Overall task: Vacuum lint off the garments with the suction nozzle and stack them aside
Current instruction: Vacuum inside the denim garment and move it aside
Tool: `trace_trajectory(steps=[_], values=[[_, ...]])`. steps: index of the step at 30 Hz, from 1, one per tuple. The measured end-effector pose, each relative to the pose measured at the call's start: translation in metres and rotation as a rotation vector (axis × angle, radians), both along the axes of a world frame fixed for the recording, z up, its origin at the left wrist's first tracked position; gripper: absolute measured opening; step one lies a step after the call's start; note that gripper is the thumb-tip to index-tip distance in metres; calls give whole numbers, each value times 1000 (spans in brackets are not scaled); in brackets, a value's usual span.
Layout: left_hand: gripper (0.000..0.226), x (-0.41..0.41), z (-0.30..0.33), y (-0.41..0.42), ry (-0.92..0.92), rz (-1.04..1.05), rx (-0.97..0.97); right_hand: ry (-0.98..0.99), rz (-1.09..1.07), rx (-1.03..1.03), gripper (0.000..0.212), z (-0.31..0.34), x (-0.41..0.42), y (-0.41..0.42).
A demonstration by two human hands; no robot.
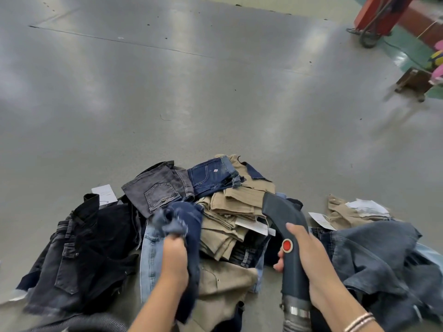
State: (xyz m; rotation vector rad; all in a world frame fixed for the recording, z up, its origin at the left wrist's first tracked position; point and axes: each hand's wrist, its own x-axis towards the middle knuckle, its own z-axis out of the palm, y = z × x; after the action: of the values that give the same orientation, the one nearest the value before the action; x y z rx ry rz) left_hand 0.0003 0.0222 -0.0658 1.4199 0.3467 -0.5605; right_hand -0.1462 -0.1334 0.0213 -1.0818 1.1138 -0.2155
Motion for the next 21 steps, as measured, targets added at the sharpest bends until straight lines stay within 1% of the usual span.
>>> trace_trajectory(steps=[2,5,6,8,9,10,11,12,14,16,17,18,19,20,21], values=[[30,20,40,-20,-21,-125,-105,-12,-10,-12,28,6,-3,-2],[34,28,96,-48,-107,-305,-174,-61,-39,-42,31,19,-5,-7],[36,33,109,-53,-108,-312,-228,-84,-57,-55,33,24,-6,-11],[44,53,123,-49,-71,-256,-327,-133,-108,-80,35,33,-12,-19],[44,66,129,-42,-47,-237,-380,-154,-136,-88,35,36,-17,-23],[43,82,129,-34,-24,-224,-415,-168,-157,-92,37,39,-21,-26],[42,99,123,-25,-4,-226,-404,-174,-169,-96,39,41,-25,-29],[41,112,111,-17,25,-215,-354,-174,-176,-101,41,42,-30,-30],[32,129,79,0,71,-155,-124,-164,-181,-128,41,44,-37,-31],[25,132,37,18,96,-137,243,-142,-161,-154,38,45,-41,-29],[19,128,13,25,88,-182,463,-133,-151,-157,36,45,-42,-27],[22,121,-9,30,52,-248,706,-128,-143,-155,33,46,-42,-25],[33,109,-29,32,-2,-317,922,-124,-136,-151,31,45,-41,-24],[39,93,-46,28,-100,-398,1036,-118,-127,-143,29,44,-39,-22],[39,74,-61,20,-208,-484,1035,-111,-113,-135,28,43,-36,-21]])
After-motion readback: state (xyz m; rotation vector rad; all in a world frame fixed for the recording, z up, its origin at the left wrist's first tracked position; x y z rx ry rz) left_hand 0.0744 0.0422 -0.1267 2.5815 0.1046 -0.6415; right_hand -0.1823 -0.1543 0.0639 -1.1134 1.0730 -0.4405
